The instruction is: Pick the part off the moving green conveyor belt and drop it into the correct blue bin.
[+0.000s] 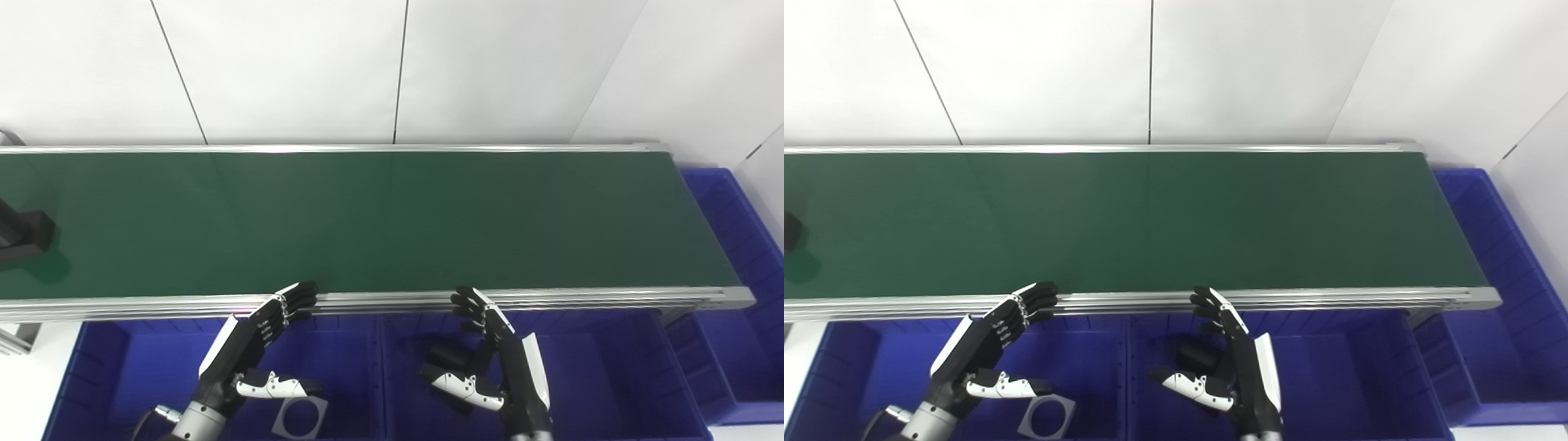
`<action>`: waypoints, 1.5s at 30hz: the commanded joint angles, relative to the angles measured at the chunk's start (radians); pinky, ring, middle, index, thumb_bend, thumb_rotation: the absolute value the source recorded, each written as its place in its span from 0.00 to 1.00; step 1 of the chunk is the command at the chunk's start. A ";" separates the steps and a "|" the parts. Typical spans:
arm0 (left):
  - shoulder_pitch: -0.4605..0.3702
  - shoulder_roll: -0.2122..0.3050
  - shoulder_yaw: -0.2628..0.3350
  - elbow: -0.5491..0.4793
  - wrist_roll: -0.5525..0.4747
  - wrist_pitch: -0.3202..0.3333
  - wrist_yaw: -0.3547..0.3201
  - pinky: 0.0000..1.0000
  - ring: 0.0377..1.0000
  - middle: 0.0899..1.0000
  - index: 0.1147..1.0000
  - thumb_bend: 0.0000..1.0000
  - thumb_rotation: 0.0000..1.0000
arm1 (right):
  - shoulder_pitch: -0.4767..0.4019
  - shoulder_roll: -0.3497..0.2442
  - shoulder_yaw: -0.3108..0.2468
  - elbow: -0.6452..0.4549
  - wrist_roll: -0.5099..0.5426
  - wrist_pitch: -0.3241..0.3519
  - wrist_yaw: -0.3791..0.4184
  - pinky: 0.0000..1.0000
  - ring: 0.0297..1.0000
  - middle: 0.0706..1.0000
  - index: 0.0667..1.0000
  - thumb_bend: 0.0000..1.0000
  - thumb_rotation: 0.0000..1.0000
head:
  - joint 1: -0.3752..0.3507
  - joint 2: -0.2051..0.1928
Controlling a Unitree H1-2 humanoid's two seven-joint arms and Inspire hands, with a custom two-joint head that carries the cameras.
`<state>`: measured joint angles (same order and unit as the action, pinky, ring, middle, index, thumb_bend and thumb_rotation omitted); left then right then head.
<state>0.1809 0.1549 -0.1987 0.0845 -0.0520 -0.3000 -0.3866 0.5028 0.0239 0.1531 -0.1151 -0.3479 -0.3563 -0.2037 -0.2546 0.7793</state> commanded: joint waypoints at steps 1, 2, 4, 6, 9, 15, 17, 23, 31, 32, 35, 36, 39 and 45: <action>-0.012 -0.005 -0.003 -0.022 0.000 -0.041 0.010 0.82 0.86 0.86 0.82 0.90 0.18 | 0.002 0.000 0.000 -0.034 -0.012 -0.004 0.007 0.70 0.76 0.77 0.82 0.83 0.33 | 0.003 0.000; -0.012 -0.006 -0.003 -0.023 0.002 -0.041 0.012 0.82 0.86 0.86 0.82 0.90 0.18 | 0.001 0.000 -0.001 -0.033 -0.016 -0.005 0.006 0.70 0.76 0.77 0.82 0.83 0.33 | 0.003 0.000; -0.011 -0.007 -0.004 -0.025 0.001 -0.041 0.012 0.82 0.85 0.86 0.82 0.90 0.18 | 0.001 -0.002 -0.002 -0.030 -0.017 -0.008 0.006 0.71 0.76 0.77 0.82 0.83 0.33 | 0.013 0.000; -0.009 -0.009 -0.005 -0.028 0.002 -0.039 0.013 0.82 0.85 0.86 0.82 0.90 0.18 | 0.001 -0.004 -0.003 -0.030 -0.015 -0.009 0.007 0.70 0.76 0.77 0.82 0.83 0.32 | 0.027 -0.002; -0.005 -0.014 -0.008 -0.037 0.015 -0.029 0.020 0.82 0.85 0.86 0.82 0.91 0.18 | 0.002 -0.008 -0.005 -0.033 -0.002 -0.002 0.013 0.69 0.76 0.77 0.82 0.84 0.32 | 0.063 -0.004; -0.006 -0.020 -0.018 -0.028 0.037 -0.050 0.033 0.83 0.85 0.86 0.82 0.90 0.20 | 0.004 -0.018 -0.007 -0.045 0.022 0.000 0.028 0.71 0.77 0.77 0.82 0.85 0.27 | 0.074 -0.006; -0.005 -0.021 -0.019 -0.028 0.044 -0.052 0.036 0.82 0.85 0.86 0.82 0.90 0.21 | 0.003 -0.019 -0.010 -0.043 0.020 -0.002 0.029 0.73 0.76 0.77 0.82 0.85 0.27 | 0.077 -0.007; 0.000 -0.018 -0.024 -0.039 0.062 -0.047 0.041 0.82 0.85 0.86 0.82 0.90 0.21 | 0.002 -0.017 -0.018 -0.038 0.003 -0.018 0.021 0.76 0.74 0.75 0.81 0.86 0.26 | 0.075 -0.006; 0.066 0.000 -0.027 -0.145 0.122 0.029 0.060 0.86 0.90 0.91 0.86 0.91 0.28 | 0.010 -0.017 -0.020 -0.039 0.015 -0.026 0.025 0.73 0.75 0.76 0.82 0.86 0.26 | 0.076 -0.002; 0.073 0.001 -0.028 -0.155 0.122 0.034 0.059 0.86 0.90 0.91 0.86 0.91 0.28 | 0.010 -0.018 -0.020 -0.039 0.014 -0.028 0.025 0.73 0.75 0.76 0.82 0.86 0.26 | 0.077 -0.002; 0.089 0.001 -0.032 -0.162 0.128 0.020 0.062 0.82 0.87 0.90 0.87 0.89 0.27 | 0.011 -0.019 -0.022 -0.039 0.020 -0.025 0.027 0.72 0.75 0.76 0.82 0.86 0.27 | 0.082 -0.003; 0.095 0.002 -0.035 -0.167 0.126 0.026 0.061 0.83 0.87 0.90 0.87 0.89 0.27 | 0.011 -0.019 -0.022 -0.040 0.022 -0.023 0.028 0.72 0.75 0.77 0.82 0.86 0.26 | 0.082 -0.003; 0.103 0.002 -0.043 -0.173 0.128 0.038 0.064 0.82 0.88 0.92 0.88 0.90 0.27 | 0.012 -0.022 -0.022 -0.040 0.020 -0.023 0.030 0.74 0.75 0.77 0.82 0.85 0.28 | 0.088 -0.008; 0.121 0.001 -0.052 -0.185 0.130 0.054 0.072 0.89 0.93 0.94 0.89 0.90 0.26 | 0.012 -0.024 -0.025 -0.037 0.028 -0.029 0.031 0.72 0.75 0.77 0.82 0.85 0.26 | 0.093 -0.010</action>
<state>0.3014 0.1578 -0.2485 -0.0621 0.0761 -0.2426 -0.3281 0.5108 -0.0001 0.1301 -0.1200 -0.3283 -0.3566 -0.1752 -0.1626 0.7685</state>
